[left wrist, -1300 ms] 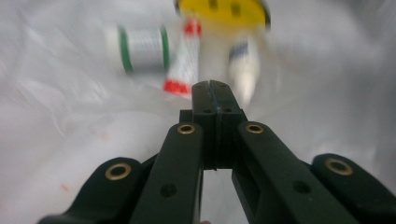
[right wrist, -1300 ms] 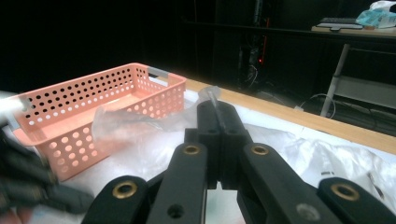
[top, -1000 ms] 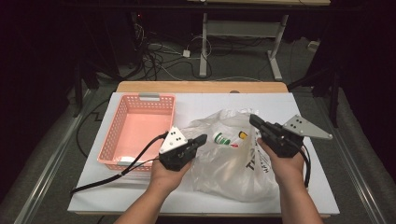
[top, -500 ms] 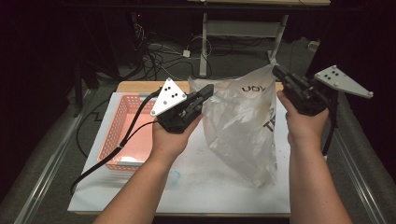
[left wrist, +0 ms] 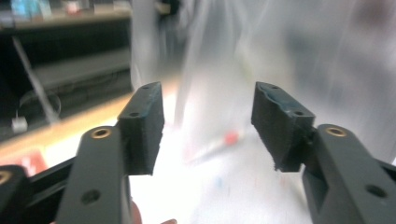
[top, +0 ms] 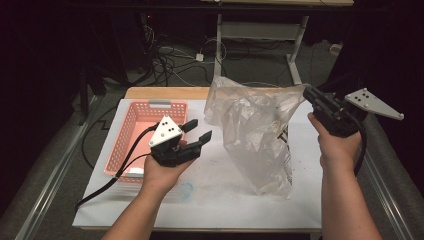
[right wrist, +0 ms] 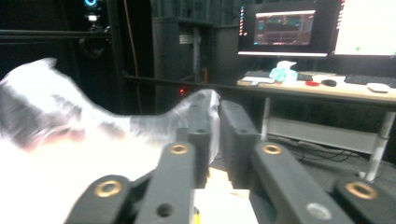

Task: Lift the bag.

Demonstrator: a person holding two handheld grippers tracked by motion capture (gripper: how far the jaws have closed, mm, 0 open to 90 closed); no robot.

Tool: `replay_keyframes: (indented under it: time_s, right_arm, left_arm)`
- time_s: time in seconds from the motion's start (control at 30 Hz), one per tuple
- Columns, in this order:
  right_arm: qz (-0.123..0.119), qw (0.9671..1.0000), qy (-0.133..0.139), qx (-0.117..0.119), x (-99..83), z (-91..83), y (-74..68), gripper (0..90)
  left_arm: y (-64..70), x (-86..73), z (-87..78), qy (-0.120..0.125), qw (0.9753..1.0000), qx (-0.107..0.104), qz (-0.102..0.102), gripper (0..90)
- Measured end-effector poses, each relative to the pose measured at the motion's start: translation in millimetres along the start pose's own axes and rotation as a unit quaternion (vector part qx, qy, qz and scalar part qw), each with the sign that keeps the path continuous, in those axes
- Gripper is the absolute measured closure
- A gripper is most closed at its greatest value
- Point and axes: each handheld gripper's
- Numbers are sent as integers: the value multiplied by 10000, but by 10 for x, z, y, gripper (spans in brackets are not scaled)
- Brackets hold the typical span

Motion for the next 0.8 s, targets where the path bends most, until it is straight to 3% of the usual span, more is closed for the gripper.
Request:
replay_keyframes:
  time_s: [0.23,0.4,0.57,0.7,0.8]
  right_arm:
    - [-31,9995,-171,249,-231,-223,-153,452]
    - [-42,9985,-451,305,-512,-376,-271,279]
    - [226,9961,-815,248,-945,-441,-295,130]
    - [328,9926,-1160,118,-1247,-456,-260,0]
    - [378,9906,-1316,14,-1373,-483,-236,0]
  left_arm:
    - [295,-383,175,-646,9971,-370,128,319]
    - [445,-589,235,-815,9957,-395,216,154]
    - [499,-747,247,-983,9944,-357,176,0]
    - [515,-866,254,-983,9942,-417,76,0]
    - [557,-964,273,-1018,9937,-456,87,0]
Point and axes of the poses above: each handheld gripper's, and its own axes: z roughly forward along the jaws, x roughly out of its top, y roughly to its right, and after that the axes turned 11 degrees about x, right-handed
